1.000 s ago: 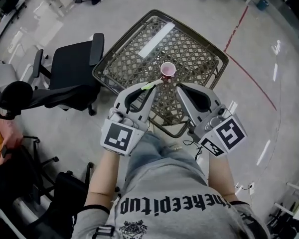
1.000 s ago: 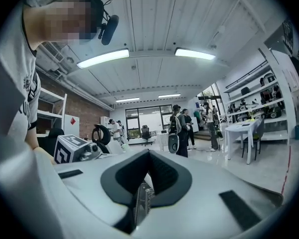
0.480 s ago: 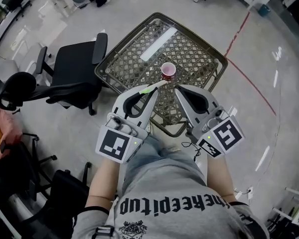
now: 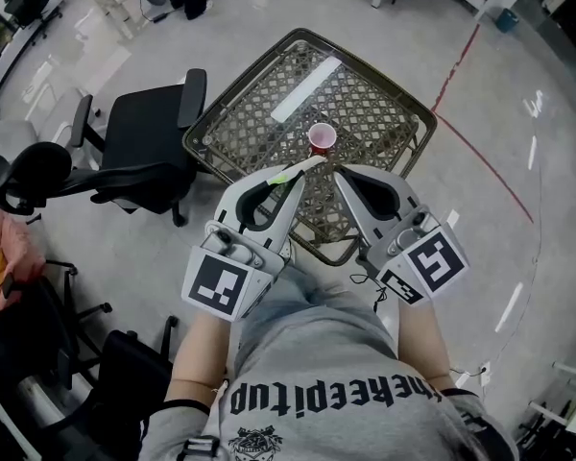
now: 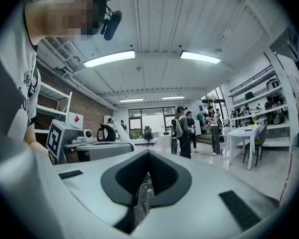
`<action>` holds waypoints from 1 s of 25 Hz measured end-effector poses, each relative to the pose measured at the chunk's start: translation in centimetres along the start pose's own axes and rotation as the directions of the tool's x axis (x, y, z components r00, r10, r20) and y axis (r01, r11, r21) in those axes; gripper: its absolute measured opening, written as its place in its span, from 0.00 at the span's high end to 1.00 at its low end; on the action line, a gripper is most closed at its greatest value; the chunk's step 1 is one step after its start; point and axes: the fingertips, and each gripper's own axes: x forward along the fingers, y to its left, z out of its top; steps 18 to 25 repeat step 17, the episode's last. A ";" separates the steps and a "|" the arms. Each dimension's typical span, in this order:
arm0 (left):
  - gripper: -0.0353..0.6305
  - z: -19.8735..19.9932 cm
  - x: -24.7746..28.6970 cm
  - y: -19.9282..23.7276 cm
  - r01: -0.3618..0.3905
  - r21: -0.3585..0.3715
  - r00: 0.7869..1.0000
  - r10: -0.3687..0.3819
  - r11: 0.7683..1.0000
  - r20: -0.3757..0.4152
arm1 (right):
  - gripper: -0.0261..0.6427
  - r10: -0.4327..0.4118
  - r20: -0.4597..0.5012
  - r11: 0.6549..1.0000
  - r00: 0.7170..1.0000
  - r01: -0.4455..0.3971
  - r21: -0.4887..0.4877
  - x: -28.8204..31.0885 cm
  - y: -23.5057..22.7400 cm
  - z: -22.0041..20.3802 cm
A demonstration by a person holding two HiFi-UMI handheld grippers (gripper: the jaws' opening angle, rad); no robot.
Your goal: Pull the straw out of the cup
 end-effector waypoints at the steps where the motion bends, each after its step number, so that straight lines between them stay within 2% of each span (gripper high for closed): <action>1: 0.82 0.0 0.0 0.0 0.000 0.000 1.000 0.000 1.000 0.000 | 0.96 0.001 0.002 1.000 1.000 -0.001 -0.002 0.1 0.0 0.0; 25: 0.82 0.6 0.5 0.7 0.022 -0.005 1.000 -0.022 1.000 0.014 | 0.96 -0.002 0.004 1.000 1.000 0.002 -0.022 1.1 -0.2 0.4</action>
